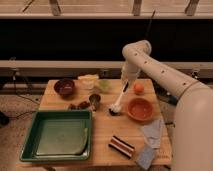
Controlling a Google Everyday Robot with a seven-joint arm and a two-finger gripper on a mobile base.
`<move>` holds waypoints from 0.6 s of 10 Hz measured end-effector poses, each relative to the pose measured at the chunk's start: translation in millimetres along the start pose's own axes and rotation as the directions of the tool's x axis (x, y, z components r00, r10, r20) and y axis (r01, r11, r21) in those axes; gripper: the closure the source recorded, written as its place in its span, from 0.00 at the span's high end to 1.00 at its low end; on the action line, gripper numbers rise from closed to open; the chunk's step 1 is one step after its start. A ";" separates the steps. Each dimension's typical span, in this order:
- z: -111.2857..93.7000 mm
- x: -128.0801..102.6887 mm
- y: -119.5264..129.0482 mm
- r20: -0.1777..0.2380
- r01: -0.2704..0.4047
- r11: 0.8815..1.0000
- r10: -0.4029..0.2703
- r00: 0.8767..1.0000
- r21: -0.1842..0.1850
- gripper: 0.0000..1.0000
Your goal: Place brush in red bowl
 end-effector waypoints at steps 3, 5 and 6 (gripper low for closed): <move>-33.5 10.3 14.2 0.015 -0.048 0.997 0.047 0.999 0.058 0.00; -61.5 6.0 20.8 0.029 -0.056 0.993 0.053 0.998 0.108 0.00; -74.6 2.5 24.7 0.031 -0.056 0.990 0.052 0.998 0.132 0.00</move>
